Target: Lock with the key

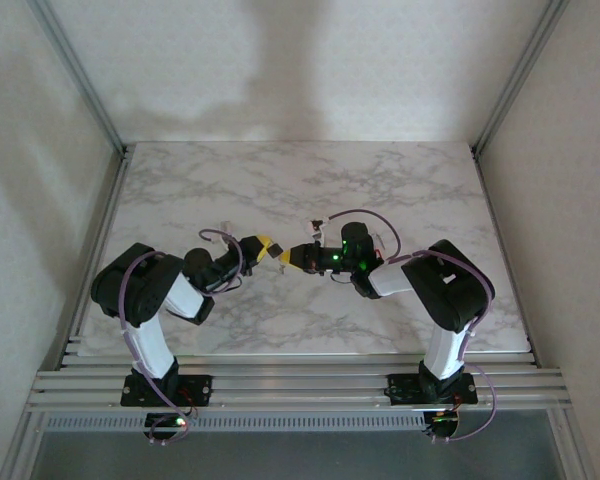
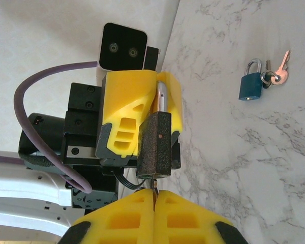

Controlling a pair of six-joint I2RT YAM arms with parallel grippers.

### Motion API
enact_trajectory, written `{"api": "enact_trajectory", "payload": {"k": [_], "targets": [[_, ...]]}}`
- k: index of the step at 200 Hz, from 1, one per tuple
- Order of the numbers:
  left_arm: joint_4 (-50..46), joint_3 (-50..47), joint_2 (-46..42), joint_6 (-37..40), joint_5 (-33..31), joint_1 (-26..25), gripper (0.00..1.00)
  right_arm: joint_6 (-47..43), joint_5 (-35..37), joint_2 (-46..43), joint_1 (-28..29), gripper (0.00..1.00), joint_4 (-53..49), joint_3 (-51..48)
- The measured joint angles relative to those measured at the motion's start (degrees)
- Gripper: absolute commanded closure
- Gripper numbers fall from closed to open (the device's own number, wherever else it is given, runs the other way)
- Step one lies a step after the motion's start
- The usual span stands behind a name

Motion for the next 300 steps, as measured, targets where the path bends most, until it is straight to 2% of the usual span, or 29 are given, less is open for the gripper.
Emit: {"api": "enact_trajectory", "payload": {"k": [300], "targets": [[0.4, -2.4, -3.0, 2.0, -2.1, 4.8, 1.0, -1.3, -3.1, -1.1, 0.9, 1.0, -3.0, 1.2]]}}
